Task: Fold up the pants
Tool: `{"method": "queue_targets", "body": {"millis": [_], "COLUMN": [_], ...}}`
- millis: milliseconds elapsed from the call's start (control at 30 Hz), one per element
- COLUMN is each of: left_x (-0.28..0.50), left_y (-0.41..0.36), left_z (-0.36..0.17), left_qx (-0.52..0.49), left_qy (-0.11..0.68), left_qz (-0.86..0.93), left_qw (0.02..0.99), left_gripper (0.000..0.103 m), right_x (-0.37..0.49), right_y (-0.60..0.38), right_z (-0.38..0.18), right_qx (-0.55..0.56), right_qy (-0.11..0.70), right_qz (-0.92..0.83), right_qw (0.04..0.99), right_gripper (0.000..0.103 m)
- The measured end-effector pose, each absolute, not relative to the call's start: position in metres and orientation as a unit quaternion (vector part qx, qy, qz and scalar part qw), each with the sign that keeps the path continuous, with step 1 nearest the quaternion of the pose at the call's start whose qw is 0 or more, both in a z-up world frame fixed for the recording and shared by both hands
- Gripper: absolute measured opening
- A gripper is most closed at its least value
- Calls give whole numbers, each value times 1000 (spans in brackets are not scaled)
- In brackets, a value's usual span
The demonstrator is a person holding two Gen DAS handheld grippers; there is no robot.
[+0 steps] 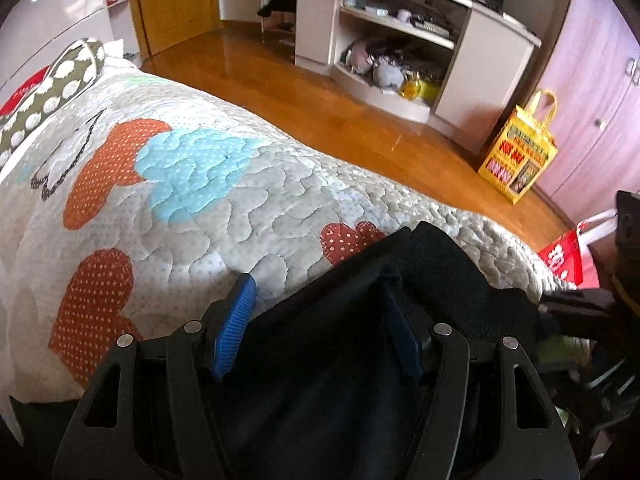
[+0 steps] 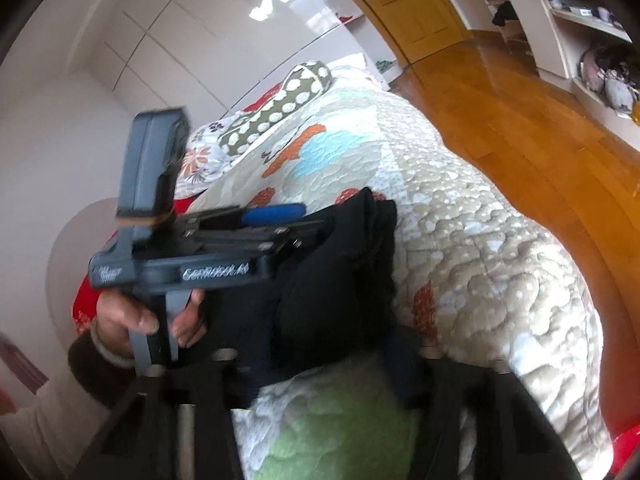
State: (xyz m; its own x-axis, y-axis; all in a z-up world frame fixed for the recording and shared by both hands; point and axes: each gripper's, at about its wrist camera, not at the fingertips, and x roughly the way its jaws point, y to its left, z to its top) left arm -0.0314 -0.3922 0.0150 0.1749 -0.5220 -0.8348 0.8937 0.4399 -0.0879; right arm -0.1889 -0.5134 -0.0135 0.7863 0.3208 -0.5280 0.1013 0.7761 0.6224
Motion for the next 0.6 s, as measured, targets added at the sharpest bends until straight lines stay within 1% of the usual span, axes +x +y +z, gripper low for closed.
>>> {"method": "queue_targets", "body": {"millis": [33, 133, 300, 400, 467, 500, 533, 567, 600], "left_x": [-30, -22, 1, 7, 11, 12, 13, 12, 11], "left_y": [-387, -362, -290, -235, -196, -182, -166, -153, -145], "left_z": [18, 31, 55, 61, 58, 57, 53, 49, 47], "left_qx": [205, 147, 37, -4, -36, -50, -64, -75, -81], "left_qy": [427, 437, 457, 460, 468, 473, 478, 483, 487], "left_qz": [-481, -481, -460, -440, -417, -408, -396, -386, -379], "left_qw": [738, 746, 760, 771, 778, 779, 781, 782, 783], "left_gripper": [62, 59, 59, 61, 63, 63, 63, 63, 66], "right_x": [-187, -182, -162, -143, -131, -126, -117, -110, -107], "right_y": [-513, -502, -457, -416, -385, -373, -357, -344, -335], "right_z": [-10, 12, 51, 55, 49, 42, 32, 21, 11], "right_qx": [332, 312, 254, 218, 195, 190, 188, 193, 206], "right_qy": [318, 303, 286, 294, 306, 313, 332, 356, 378], "right_qz": [70, 83, 137, 176, 195, 206, 218, 228, 246], "right_qw": [885, 897, 914, 914, 911, 907, 898, 885, 868], "right_gripper": [26, 21, 21, 21, 21, 23, 25, 28, 29]}}
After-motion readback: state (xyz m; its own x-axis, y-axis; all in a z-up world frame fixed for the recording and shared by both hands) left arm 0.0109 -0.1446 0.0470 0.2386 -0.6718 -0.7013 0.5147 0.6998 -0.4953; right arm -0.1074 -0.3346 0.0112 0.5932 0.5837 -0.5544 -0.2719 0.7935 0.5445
